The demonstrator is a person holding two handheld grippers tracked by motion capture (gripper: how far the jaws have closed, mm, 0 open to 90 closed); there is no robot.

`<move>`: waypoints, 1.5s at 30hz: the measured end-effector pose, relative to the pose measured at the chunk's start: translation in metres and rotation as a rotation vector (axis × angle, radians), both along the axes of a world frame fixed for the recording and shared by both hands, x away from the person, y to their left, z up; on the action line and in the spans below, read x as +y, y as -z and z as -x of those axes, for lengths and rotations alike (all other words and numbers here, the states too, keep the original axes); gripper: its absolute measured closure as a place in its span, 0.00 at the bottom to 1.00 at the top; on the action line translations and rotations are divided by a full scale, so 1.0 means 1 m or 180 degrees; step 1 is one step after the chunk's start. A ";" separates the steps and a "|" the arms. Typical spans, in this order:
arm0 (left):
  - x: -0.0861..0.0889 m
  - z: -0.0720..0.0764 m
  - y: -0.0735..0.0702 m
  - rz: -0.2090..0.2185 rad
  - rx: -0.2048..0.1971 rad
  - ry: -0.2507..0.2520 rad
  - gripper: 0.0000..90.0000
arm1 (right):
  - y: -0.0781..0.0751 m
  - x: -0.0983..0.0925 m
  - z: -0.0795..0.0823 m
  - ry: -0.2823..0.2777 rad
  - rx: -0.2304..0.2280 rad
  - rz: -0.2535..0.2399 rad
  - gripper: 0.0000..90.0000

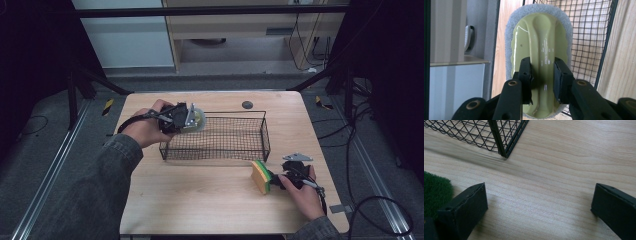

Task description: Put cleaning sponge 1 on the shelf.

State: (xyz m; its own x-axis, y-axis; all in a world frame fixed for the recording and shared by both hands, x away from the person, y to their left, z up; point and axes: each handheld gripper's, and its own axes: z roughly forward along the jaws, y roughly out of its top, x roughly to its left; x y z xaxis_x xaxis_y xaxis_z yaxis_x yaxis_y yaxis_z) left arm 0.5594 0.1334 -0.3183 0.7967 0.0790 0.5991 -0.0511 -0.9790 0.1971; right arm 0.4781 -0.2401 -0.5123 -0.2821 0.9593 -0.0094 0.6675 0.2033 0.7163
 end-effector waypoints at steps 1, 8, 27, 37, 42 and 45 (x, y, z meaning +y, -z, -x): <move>0.000 0.000 0.001 -0.0001 -0.0009 -0.0007 0.79 | 0.000 0.000 0.000 0.0000 0.0000 0.0001 0.01; 0.003 -0.003 0.009 -0.0044 -0.0009 -0.0027 0.79 | 0.000 0.000 0.000 0.0008 -0.0001 -0.0010 0.01; 0.002 -0.008 0.031 -0.0066 0.0167 0.0006 0.79 | 0.000 0.001 0.000 0.0005 0.0004 -0.0011 0.01; 0.007 -0.012 0.034 -0.0040 0.0241 -0.0015 0.79 | 0.000 0.001 0.000 0.0003 0.0003 -0.0011 0.01; 0.009 -0.014 0.039 -0.0035 0.0290 -0.0030 0.79 | 0.000 0.001 0.000 0.0003 0.0003 -0.0011 0.01; 0.011 -0.017 0.044 -0.0023 0.0332 -0.0052 0.79 | 0.000 0.001 0.000 0.0003 0.0004 -0.0011 0.01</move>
